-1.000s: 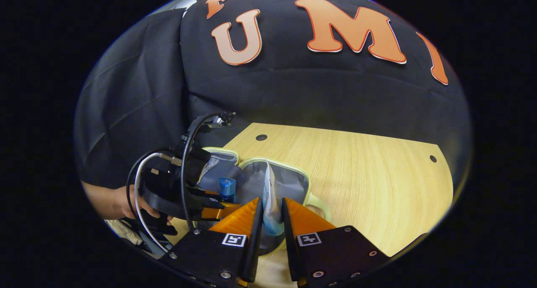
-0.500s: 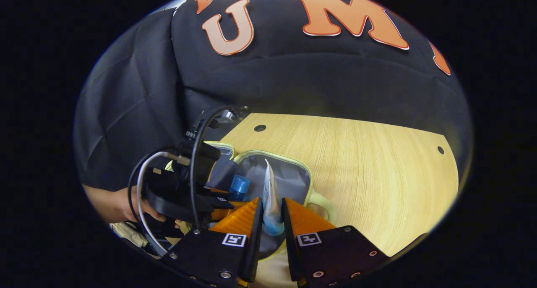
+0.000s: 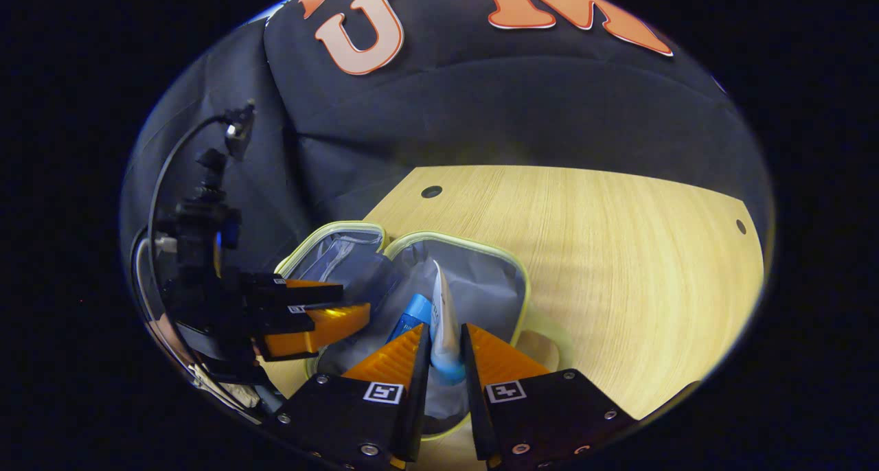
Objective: First open the suitcase, pack the skin care products into it, and then close the suitcase.
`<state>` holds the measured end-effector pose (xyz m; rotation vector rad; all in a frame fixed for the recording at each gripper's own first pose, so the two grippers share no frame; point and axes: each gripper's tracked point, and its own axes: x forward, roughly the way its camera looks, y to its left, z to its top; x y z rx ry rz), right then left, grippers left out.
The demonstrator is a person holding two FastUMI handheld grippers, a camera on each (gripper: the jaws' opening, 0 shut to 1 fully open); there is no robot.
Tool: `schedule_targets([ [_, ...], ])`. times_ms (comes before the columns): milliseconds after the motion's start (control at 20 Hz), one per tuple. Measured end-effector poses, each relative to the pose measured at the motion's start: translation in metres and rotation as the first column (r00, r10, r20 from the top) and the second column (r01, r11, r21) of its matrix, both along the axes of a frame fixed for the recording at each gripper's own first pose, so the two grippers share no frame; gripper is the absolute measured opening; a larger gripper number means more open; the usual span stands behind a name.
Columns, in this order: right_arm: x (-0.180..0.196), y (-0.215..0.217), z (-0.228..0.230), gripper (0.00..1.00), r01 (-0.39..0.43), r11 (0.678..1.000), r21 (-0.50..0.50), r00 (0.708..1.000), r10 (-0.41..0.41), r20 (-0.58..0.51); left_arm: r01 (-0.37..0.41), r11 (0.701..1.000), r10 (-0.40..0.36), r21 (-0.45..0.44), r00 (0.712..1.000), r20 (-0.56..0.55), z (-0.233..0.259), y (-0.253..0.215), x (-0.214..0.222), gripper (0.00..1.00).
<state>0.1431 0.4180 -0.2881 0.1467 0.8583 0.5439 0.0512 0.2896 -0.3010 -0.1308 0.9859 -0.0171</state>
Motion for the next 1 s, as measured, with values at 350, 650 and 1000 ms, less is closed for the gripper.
schedule_targets([
  [350, -0.009, 0.022, -0.041, 0.30, -0.028, 0.999, -0.028, 0.991, 0.024, -0.131, -0.111, 0.992, 0.106, 0.066, 0.992, 0.073, 0.040, 0.045, -0.018, 0.82],
  [650, -0.014, 0.025, -0.073, 0.30, -0.025, 0.993, -0.114, 0.970, -0.004, -0.244, -0.232, 0.969, 0.225, 0.087, 0.971, 0.076, 0.057, 0.082, -0.050, 0.83],
  [1000, -0.007, 0.021, -0.073, 0.34, 0.020, 0.994, -0.112, 0.956, -0.052, -0.287, -0.362, 0.921, 0.353, 0.141, 0.932, 0.083, 0.053, 0.144, -0.074, 0.82],
])
